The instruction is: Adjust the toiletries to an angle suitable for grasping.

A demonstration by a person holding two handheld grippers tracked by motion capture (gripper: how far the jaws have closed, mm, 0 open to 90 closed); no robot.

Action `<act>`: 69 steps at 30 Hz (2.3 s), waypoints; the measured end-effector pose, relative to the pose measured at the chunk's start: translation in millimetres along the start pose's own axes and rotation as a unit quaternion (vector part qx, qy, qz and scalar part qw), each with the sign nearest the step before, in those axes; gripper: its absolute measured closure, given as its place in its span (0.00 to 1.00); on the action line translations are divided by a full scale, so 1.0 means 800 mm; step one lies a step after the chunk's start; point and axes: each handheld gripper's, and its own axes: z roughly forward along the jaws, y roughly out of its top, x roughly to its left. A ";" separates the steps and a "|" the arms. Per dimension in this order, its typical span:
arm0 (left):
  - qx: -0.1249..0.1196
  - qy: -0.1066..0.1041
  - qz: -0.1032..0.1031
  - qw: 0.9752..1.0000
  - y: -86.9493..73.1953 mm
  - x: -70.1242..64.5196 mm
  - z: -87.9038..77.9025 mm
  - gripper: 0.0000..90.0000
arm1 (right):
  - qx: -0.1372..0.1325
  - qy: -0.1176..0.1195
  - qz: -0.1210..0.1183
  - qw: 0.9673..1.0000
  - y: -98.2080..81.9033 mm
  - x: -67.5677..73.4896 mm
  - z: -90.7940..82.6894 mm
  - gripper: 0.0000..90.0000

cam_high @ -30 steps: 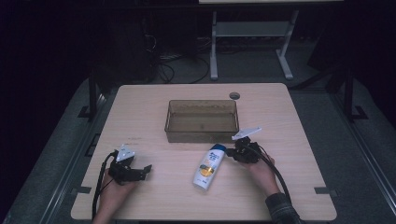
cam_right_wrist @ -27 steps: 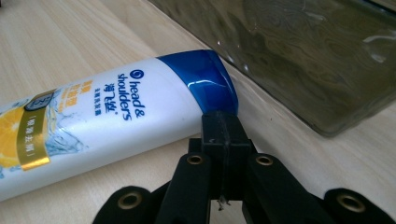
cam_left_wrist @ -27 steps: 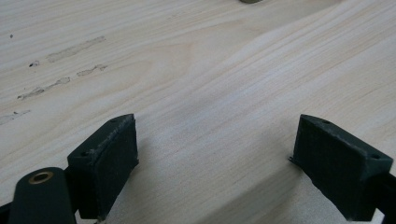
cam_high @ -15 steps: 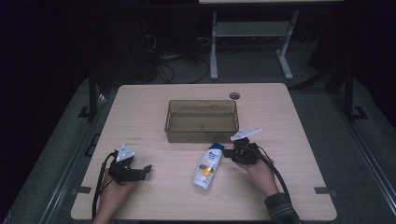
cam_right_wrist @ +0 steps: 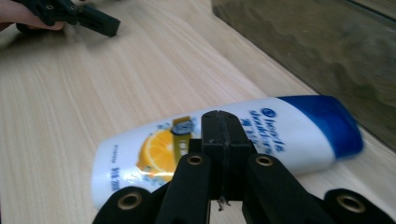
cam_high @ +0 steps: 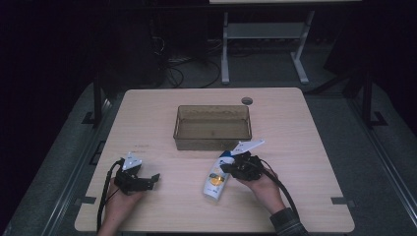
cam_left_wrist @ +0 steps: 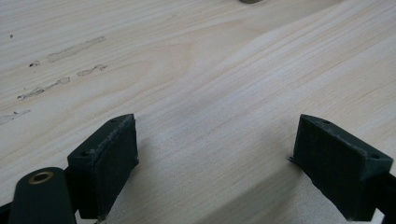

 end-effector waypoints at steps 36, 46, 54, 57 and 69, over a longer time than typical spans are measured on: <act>0.001 0.000 0.002 1.000 0.001 0.000 0.001 0.14 | 0.063 0.025 -0.067 0.995 0.001 0.065 0.061 1.00; 0.001 -0.001 0.002 1.000 0.001 -0.001 0.001 0.14 | 0.070 0.019 -0.060 0.996 -0.013 0.059 0.043 1.00; 0.001 -0.001 0.004 1.000 0.001 -0.001 0.000 0.14 | 0.076 0.013 -0.059 0.995 -0.022 0.058 0.030 1.00; 0.001 -0.002 0.005 1.000 0.001 -0.001 0.000 0.14 | 0.078 0.012 -0.059 0.995 -0.026 0.057 0.024 1.00; 0.001 -0.004 0.005 1.000 0.000 -0.002 0.000 0.14 | 0.079 0.002 -0.050 0.996 -0.040 0.046 0.004 1.00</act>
